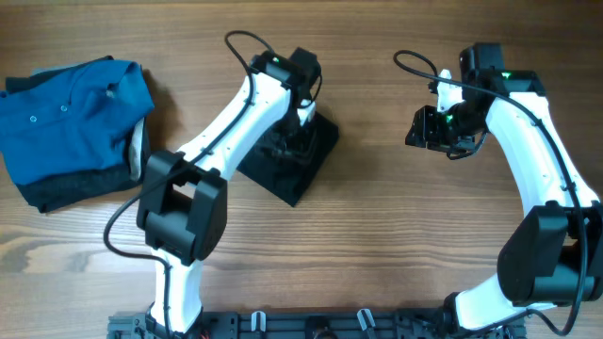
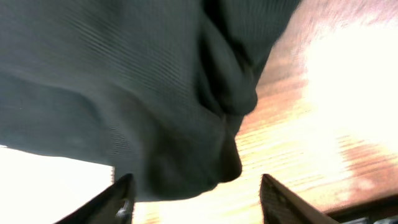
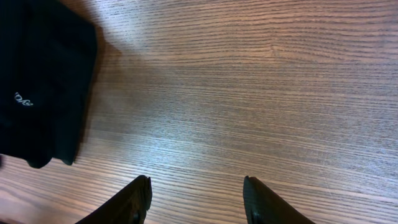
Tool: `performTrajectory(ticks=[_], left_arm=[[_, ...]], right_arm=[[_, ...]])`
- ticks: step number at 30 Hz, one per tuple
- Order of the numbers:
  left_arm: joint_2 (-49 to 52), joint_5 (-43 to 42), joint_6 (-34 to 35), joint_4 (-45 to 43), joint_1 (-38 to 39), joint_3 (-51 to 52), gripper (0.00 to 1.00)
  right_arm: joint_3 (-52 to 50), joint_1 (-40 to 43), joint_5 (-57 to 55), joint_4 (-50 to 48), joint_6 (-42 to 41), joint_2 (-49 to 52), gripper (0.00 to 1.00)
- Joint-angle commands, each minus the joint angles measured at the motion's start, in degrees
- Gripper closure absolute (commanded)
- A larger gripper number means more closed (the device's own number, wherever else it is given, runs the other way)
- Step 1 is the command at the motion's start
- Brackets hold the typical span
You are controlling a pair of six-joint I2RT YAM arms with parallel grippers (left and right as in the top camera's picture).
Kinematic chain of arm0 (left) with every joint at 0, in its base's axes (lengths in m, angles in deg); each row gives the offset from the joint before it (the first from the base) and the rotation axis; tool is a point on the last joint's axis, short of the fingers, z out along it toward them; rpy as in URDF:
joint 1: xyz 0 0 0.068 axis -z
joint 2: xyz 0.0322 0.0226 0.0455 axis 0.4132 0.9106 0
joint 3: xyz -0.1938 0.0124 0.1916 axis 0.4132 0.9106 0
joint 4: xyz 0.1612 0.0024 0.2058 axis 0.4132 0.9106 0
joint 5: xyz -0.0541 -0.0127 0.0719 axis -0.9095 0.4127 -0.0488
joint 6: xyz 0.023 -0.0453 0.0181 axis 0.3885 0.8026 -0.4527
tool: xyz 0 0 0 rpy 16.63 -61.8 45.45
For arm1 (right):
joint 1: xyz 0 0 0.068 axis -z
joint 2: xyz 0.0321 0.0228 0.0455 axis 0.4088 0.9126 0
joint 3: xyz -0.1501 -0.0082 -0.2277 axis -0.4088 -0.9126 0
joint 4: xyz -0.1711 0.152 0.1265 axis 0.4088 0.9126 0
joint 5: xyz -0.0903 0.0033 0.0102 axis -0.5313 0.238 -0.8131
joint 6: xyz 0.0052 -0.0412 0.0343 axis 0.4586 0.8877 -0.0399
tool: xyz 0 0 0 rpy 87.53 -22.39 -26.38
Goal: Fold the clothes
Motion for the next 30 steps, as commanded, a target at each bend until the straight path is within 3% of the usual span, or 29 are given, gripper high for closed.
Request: performTrajectory(ticks=[1,4,9,12,15,21,22,23,25,30], left_arm=[[-3.67,5.51,-0.48,-1.07,-5.05,-3.67,0.57],[-3.02,4.83,-0.28,-8.81,-10.64,-2.91,0.96],[2.99,-4.5,-0.33,-25.49,-13.94,2.78,0.96],[7.78,-18.78,-0.37,-25.29,-12.0,2.82,0.96],[3.13,-30.21,-0.39,-21.59,-8.92,2.58,0.96],[-6.05,-18.34,-0.94,-14.43,-6.32,2.6,0.96],[-6.1,-14.6,-0.9,-12.96,-6.84,2.6,0.96],[-6.08,-3.74,0.7,-12.22,-7.65,3.04,0.96],[-5.92,1.16,1.01,-16.17,-8.37,5.7,0.96],[-1.44,0.17,0.79,-29.35,-8.44,15.5,0.96]], right_arm=[[0.44,0.0,-0.39,0.07,1.22,0.74,0.48],[0.44,0.0,-0.39,0.15,1.22,0.74,0.48],[0.44,0.0,-0.37,0.33,1.18,0.74,0.48],[0.44,0.0,-0.37,0.33,1.18,0.74,0.48],[0.44,0.0,-0.42,0.26,1.29,0.74,0.48],[0.44,0.0,-0.59,0.04,1.22,0.74,0.48],[0.44,0.0,-0.57,-0.11,1.25,0.74,0.47],[0.44,0.0,-0.57,-0.37,1.22,0.74,0.47],[0.44,0.0,-0.57,-0.61,1.2,0.74,0.47],[0.44,0.0,0.59,-0.2,1.07,0.74,0.48]])
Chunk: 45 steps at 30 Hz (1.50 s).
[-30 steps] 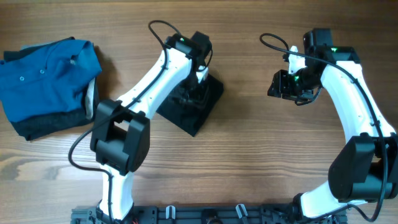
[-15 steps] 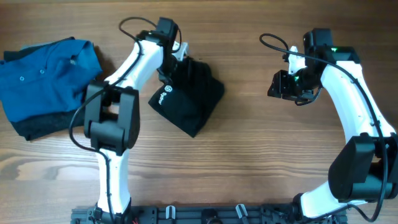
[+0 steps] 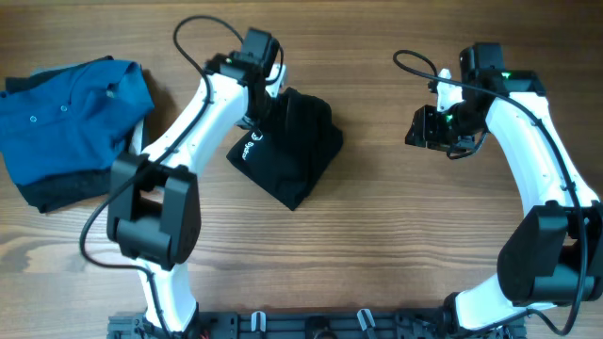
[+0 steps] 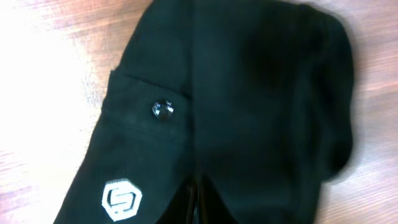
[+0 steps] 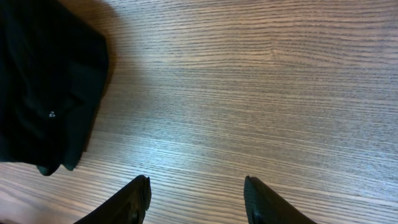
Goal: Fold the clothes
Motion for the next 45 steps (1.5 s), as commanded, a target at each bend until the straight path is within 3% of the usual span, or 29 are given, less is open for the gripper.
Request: performTrajectory(ticks=[1,3,5,9,12,13,15,20,21,26,28,31,34,35,37,41,45], left_arm=[[3.41,-0.79,0.28,-2.78,0.46,3.87,0.96],[2.78,-18.78,-1.33,-2.43,2.27,3.74,0.96],[1.73,-29.33,-3.37,-1.27,4.22,3.74,0.96],[-1.62,-26.4,-4.9,4.63,5.31,3.74,0.96],[-4.87,-21.14,-5.92,7.61,1.9,3.74,0.96],[-6.8,-21.11,-5.92,7.32,-0.42,3.74,0.96],[-8.9,-21.49,-3.52,4.31,-3.78,3.74,0.96],[-3.85,-13.53,-3.3,-7.45,-2.38,6.29,0.96],[-0.39,-13.66,-2.75,-9.9,-1.57,6.73,0.96],[-0.15,-41.03,-3.19,-11.98,2.6,6.6,0.96],[-4.85,-41.24,-9.86,-3.69,1.73,6.6,0.96],[-12.2,-39.98,-11.91,-1.46,-3.69,6.6,0.96],[-13.92,-30.53,-11.89,-1.03,-5.6,6.64,0.96],[-12.92,-22.95,-11.89,-2.27,-5.22,7.32,0.96],[-8.48,-16.35,-9.9,-10.6,-3.58,9.7,0.96],[-0.11,-18.51,-5.18,-22.32,-0.96,9.79,0.96],[1.05,-29.81,-9.2,-14.56,5.9,9.79,0.96]], right_arm=[[0.44,-0.02,0.85,0.31,0.66,0.7,0.48],[0.44,-0.02,0.94,0.33,0.66,0.7,0.48],[0.44,-0.02,0.94,0.52,0.66,0.7,0.48],[0.44,-0.02,0.92,0.46,0.68,0.7,0.48],[0.44,-0.02,1.66,-0.44,1.05,0.7,0.46],[0.44,-0.04,6.62,-1.09,4.33,0.7,0.46],[0.44,-0.04,21.07,-4.15,9.86,0.7,0.46],[0.44,-0.04,18.49,-10.49,-1.4,0.7,0.49],[0.44,-0.04,18.53,-11.13,-2.38,0.7,0.49],[0.44,-0.04,18.53,-10.86,-2.36,0.7,0.52],[0.44,-0.04,18.56,-10.56,-2.08,0.7,0.51],[0.44,-0.66,20.46,-11.32,-0.07,0.7,0.51],[0.44,-2.12,20.48,-13.66,-0.11,0.7,0.51],[0.44,-2.67,20.24,-14.93,-0.33,0.7,0.52],[0.44,-2.69,20.26,-15.87,-1.6,0.7,0.54],[0.44,-2.69,20.26,-15.74,-2.29,0.7,0.55],[0.44,-2.67,20.24,-15.58,-2.27,0.7,0.55]])
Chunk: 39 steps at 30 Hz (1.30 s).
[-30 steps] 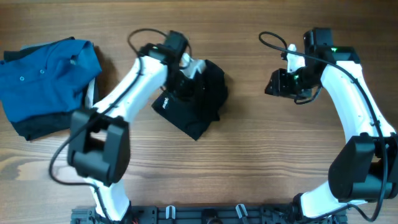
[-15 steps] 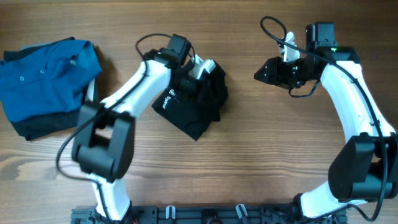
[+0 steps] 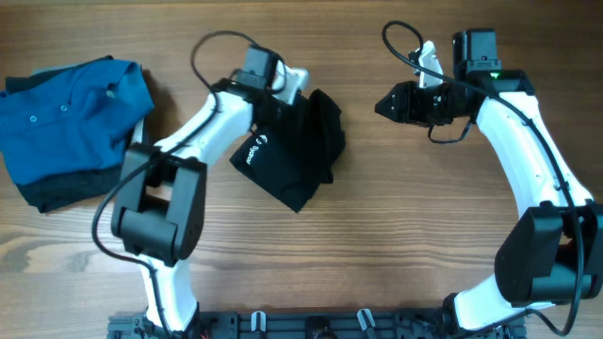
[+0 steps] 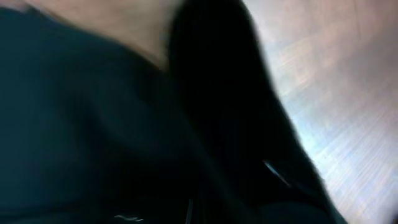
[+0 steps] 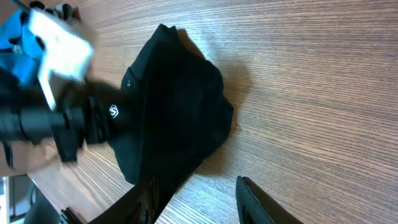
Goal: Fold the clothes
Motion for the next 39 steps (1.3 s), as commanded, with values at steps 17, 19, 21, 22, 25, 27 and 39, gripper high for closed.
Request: performTrajectory(ticks=[17,19,21,22,25,27,39], left_arm=[[-15.3,1.73,3.08,27.56,-14.6,-2.97,0.8],[-14.03,1.68,8.61,28.61,-15.93,-1.55,0.73],[-12.7,1.27,13.03,28.81,-16.26,1.44,0.66],[-12.35,1.11,14.47,28.57,-16.24,3.21,0.58],[-12.33,-5.64,16.28,23.69,-16.24,10.56,0.38],[-12.33,-8.87,20.61,18.25,-16.15,15.96,0.24],[-10.47,2.67,51.01,-23.47,-10.1,34.82,0.07]], right_arm=[[0.42,-15.74,-6.12,-5.84,-1.7,8.35,0.85],[0.42,-18.69,-9.77,-5.73,-4.22,12.74,0.85],[0.42,-19.61,-9.75,-5.95,-4.74,17.0,0.85],[0.42,-19.63,-9.73,-5.92,-5.22,19.3,0.86],[0.42,-19.63,-9.68,-5.68,-5.22,22.56,0.86],[0.44,-19.63,-9.7,-5.73,-5.14,22.58,0.86],[0.44,-19.63,-9.07,-5.18,-5.75,22.6,0.86]])
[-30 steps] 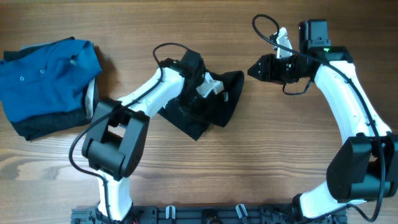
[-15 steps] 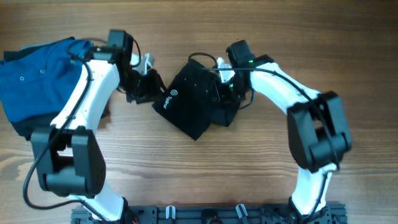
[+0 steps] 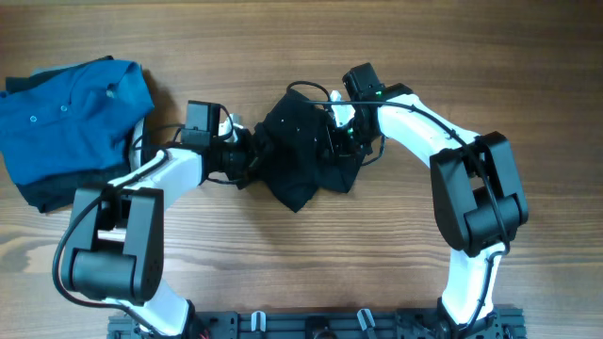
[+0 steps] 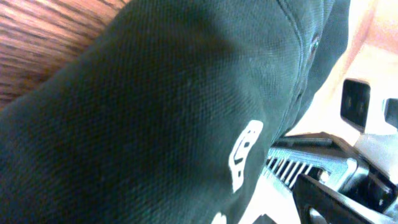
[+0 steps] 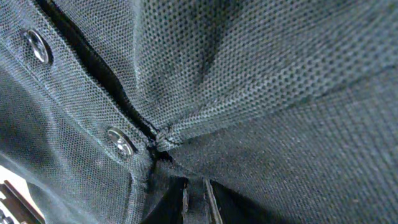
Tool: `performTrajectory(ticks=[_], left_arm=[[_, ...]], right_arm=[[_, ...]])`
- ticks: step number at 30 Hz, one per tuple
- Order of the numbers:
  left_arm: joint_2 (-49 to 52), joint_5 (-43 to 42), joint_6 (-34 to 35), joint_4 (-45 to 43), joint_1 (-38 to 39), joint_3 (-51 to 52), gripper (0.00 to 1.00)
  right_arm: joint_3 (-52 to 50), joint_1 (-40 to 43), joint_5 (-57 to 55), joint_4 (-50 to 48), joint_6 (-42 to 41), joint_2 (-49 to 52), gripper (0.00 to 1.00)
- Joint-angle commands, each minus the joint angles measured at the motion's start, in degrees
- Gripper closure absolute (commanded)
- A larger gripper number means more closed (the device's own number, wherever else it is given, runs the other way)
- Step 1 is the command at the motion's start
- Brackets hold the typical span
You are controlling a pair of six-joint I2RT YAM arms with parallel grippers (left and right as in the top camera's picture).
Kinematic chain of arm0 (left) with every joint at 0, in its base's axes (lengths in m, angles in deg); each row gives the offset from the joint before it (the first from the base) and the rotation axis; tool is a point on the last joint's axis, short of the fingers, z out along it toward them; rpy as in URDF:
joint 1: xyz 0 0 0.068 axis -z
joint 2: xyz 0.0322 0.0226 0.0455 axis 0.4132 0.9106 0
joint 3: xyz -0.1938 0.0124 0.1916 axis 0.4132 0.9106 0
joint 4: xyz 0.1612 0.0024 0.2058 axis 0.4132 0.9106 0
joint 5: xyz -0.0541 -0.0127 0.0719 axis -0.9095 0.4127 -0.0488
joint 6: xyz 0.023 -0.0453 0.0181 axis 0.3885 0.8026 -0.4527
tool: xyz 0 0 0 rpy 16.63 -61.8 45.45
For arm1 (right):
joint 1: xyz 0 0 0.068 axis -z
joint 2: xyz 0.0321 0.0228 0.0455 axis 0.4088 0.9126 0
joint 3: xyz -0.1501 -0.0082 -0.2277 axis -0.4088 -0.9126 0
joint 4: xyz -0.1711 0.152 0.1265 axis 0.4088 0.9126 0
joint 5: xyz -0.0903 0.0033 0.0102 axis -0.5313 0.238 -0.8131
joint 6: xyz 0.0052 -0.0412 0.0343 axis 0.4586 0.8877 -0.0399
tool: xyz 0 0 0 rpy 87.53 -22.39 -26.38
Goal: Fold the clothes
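Note:
A black polo shirt (image 3: pixel 303 162) lies bunched at the table's middle, between my two grippers. My left gripper (image 3: pixel 247 158) is at its left edge. In the left wrist view the cloth (image 4: pixel 143 106) with its white logo (image 4: pixel 245 152) fills the frame and hides the fingers. My right gripper (image 3: pixel 341 132) is at the shirt's upper right. In the right wrist view it is (image 5: pixel 196 200) shut on a fold of the cloth (image 5: pixel 286 124), next to the button placket (image 5: pixel 119 142).
A folded blue shirt (image 3: pixel 75 108) lies on a dark garment (image 3: pixel 61 193) at the far left. The wooden table (image 3: pixel 405 264) shows all round the black shirt. Part of the right arm (image 4: pixel 367 180) shows in the left wrist view.
My left gripper has moved from the shirt's top edge down to its left edge. My right gripper, then open above the table to the right, is now shut on the shirt's upper right.
First my left gripper was open over the folded black shirt, and the right one was open far to the right. Then the left one was shut at the shirt's upper left, then at its top as the right one faced the shirt. Now both are on the bunched shirt.

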Motion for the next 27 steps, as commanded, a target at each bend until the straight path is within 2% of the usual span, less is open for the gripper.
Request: performTrajectory(ticks=[1,5,7,8,10,11,12,15,16,19,22,23,27], left_arm=[[4.66,14.69,7.85,-1.55,3.69,2.29,0.1],[10.19,17.07,7.87,-10.32,6.78,2.29,0.41],[10.64,18.27,6.84,-11.58,6.93,2.29,0.66],[10.62,17.46,2.36,-11.56,6.82,2.29,0.83],[10.6,16.13,-7.72,-11.1,6.82,2.27,0.96],[10.29,15.13,-11.34,-9.94,6.78,2.08,0.96],[8.83,14.51,-16.02,-4.79,6.38,0.83,0.96],[-1.25,14.45,-33.2,20.96,3.39,-9.77,0.96],[-4.02,14.43,-36.35,27.15,2.34,-13.99,0.96],[-10.54,14.45,-39.65,38.18,-2.45,-26.73,0.96],[-12.92,14.38,-39.56,39.98,-10.8,-36.52,0.96],[-12.92,14.1,-39.58,39.93,-12.83,-37.79,0.96],[-11.1,10.27,-37.42,34.42,-30.56,-38.73,0.96]], right_arm=[[0.0,-0.35,-1.68,0.33,-2.14,2.78,0.86],[0.0,-0.35,-0.52,1.09,-3.37,2.75,0.86],[0.02,-0.35,-0.55,2.34,-3.32,2.64,0.87],[0.02,-0.22,-0.57,4.04,-2.32,1.46,0.89],[0.09,0.26,-0.63,6.38,0.07,-1.88,0.91],[0.09,0.76,-0.76,8.7,1.44,-5.4,0.91],[0.11,1.7,-2.14,11.5,1.16,-10.69,0.91],[0.11,4.79,-2.19,14.03,-0.63,-25.35,0.91],[0.11,5.09,-2.19,13.6,-1.7,-28.52,0.9],[0.11,5.14,-2.12,13.6,-2.14,-34.23,0.89],[0.11,5.14,-2.08,14.64,-3.76,-35.39,0.9],[0.11,5.14,-1.88,15.39,-4.09,-35.39,0.9],[0.11,5.14,-1.88,19.08,-4.04,-35.39,0.9]])
